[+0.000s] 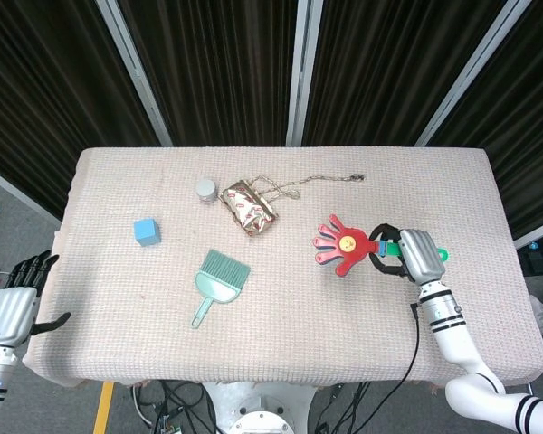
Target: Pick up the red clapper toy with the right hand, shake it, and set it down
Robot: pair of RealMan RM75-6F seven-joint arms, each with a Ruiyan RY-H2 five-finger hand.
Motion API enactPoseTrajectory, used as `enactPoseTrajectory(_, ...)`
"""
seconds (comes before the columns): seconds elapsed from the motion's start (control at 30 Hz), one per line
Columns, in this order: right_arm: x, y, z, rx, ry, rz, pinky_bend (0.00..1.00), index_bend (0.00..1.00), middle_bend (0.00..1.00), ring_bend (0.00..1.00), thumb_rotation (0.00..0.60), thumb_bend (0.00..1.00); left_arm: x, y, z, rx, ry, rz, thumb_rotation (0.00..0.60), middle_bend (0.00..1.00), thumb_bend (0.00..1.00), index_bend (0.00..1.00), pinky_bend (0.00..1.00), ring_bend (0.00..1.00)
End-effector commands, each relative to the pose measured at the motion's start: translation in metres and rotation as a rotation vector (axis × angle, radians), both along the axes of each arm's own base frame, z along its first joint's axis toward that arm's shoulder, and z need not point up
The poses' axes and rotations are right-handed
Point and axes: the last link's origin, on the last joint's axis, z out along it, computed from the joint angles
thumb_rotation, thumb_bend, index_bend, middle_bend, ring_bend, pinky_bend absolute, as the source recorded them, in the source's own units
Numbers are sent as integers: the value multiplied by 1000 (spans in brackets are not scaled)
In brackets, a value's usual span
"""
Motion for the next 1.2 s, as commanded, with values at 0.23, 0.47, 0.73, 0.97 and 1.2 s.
enactPoseTrajectory(0.23, -14, -2, 32, 7, -1111, -146, 1000, 1000, 928, 1000, 600, 538, 0, 1, 0, -3, 1, 1, 600, 17, 162, 54, 83, 0)
enactPoseTrajectory(0.47, -21, 3, 24, -35, -849, -92, 1000, 1000, 928, 1000, 600, 541, 1, 1, -1, -5, 3, 1, 600, 18, 163, 55, 83, 0)
enactPoseTrajectory(0.73, -23, 8, 3, -122, -92, 108, 1000, 1000, 928, 1000, 600, 546, 0, 0, -2, -9, 0, 9, 600, 17, 163, 55, 83, 0)
enactPoseTrajectory(0.97, -20, 7, -10, -17, 381, 94, 1000, 1000, 928, 1000, 600, 535, -2, -2, -2, -11, -4, 15, 600, 17, 162, 54, 83, 0)
enactPoseTrajectory(1.2, -10, 8, -6, -16, 265, 43, 1000, 1000, 928, 1000, 600, 524, -3, -1, 0, -6, -5, 15, 600, 18, 162, 54, 84, 0)
